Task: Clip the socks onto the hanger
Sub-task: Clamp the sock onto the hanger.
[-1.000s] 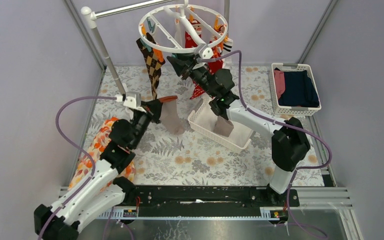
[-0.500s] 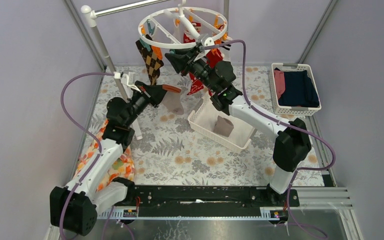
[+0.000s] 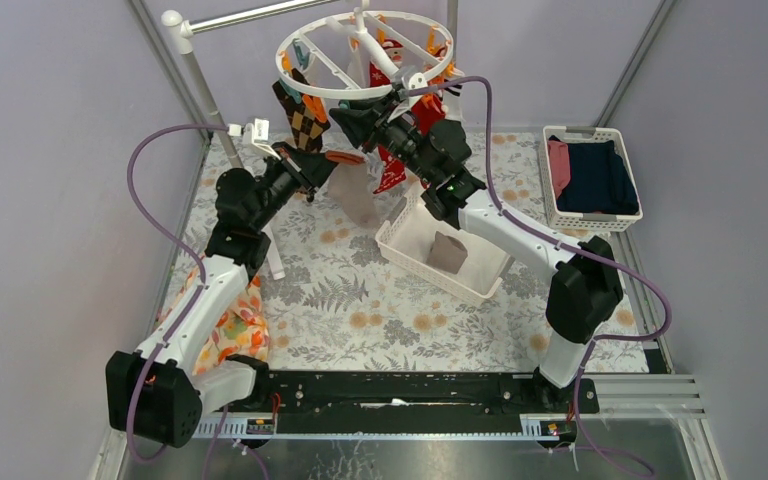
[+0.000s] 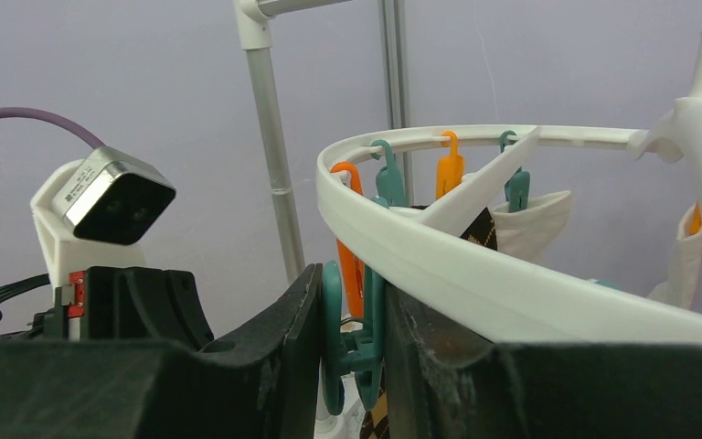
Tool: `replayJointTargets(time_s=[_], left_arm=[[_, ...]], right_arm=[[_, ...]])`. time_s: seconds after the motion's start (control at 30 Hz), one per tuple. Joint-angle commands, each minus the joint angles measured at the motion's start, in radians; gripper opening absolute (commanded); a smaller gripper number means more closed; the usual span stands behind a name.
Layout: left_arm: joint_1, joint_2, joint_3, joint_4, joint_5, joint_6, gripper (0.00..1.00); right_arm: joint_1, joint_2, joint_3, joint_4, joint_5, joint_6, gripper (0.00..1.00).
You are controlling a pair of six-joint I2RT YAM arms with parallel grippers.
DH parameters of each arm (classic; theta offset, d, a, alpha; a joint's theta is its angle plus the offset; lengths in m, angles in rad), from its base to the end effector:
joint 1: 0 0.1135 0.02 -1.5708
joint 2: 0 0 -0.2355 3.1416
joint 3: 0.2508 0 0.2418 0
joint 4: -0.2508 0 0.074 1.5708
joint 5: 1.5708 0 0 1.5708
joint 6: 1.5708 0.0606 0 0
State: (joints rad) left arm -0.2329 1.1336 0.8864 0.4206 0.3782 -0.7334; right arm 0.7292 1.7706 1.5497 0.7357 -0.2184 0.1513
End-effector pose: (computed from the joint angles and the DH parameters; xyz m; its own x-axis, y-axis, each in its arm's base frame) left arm 0.2774 -0.0888 0.3502 -0.2558 -0.5787 -0.7744 0.5346 0.5827 -0.6120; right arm 0.3077 0.2925 0.4171 0.2437 0.4151 -0.8765 -0.8374 0.5460 0.0257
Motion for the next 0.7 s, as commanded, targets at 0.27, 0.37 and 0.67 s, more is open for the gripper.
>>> replayJointTargets(time_s=[0.27,0.37,0.67], left_arm=[[0.018,0.043,0.097,-0.102,-0.047,-0.121,0.0],[0.018,0.058,0.117,-0.125,-0.046,-0.152,0.0],[0.018,0.078,0.148,-0.154,-0.067,-0.222,0.0]], right_arm=[[-0.017,-0.023,0.048,0.037,-0.05,0.011,0.09],[-0.017,-0.021,0.049,0.037,-0.056,0.008,0.09],[-0.017,-0.016,0.051,0.038,-0.065,0.0,0.09]])
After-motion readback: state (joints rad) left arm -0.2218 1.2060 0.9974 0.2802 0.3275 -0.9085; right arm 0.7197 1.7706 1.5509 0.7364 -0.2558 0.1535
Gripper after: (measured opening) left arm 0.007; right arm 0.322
